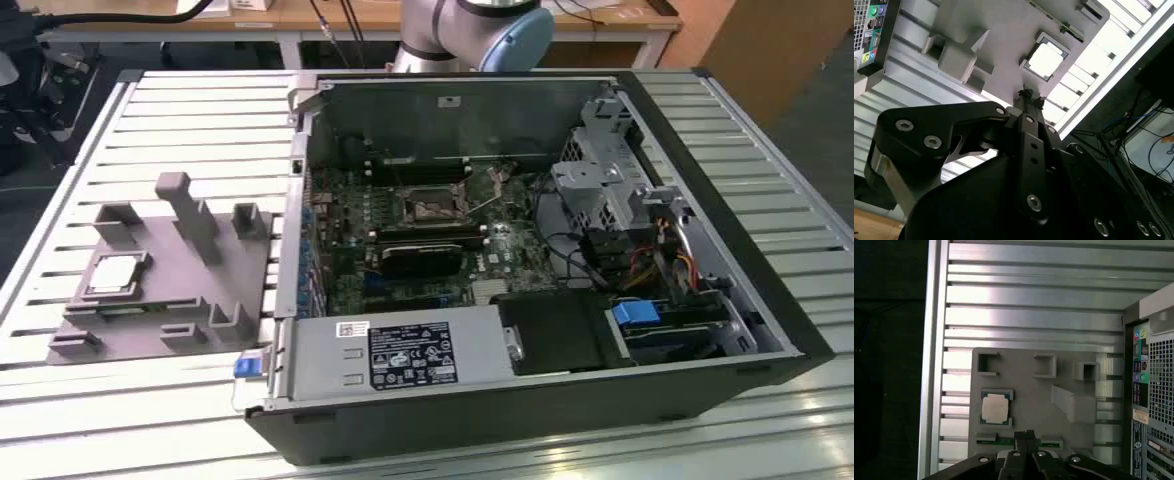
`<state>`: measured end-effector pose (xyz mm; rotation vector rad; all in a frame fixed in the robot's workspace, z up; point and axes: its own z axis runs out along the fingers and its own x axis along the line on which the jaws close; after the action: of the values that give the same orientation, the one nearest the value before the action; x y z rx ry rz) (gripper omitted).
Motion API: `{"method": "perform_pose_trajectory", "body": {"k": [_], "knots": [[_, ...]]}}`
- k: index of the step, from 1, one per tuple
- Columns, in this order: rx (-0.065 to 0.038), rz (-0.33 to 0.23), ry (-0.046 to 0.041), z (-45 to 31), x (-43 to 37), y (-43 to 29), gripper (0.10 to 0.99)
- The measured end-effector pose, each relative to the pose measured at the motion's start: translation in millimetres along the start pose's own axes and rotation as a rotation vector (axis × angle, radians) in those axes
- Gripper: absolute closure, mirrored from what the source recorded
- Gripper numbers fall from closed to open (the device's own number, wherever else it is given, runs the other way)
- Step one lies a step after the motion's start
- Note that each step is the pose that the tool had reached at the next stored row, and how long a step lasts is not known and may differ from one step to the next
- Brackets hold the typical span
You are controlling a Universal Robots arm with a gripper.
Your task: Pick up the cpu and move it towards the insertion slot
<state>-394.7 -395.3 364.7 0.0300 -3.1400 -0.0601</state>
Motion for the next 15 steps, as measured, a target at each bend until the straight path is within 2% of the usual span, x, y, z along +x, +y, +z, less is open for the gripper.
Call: {"method": "perform_pose_trajectory", "body": {"k": [6, 15], "knots": [[0.000, 0.000, 0.0000, 0.6, 0.0, 0.0, 0.984], [0.000, 0.000, 0.0000, 7.0, 0.5, -0.3, 0.984]]}}
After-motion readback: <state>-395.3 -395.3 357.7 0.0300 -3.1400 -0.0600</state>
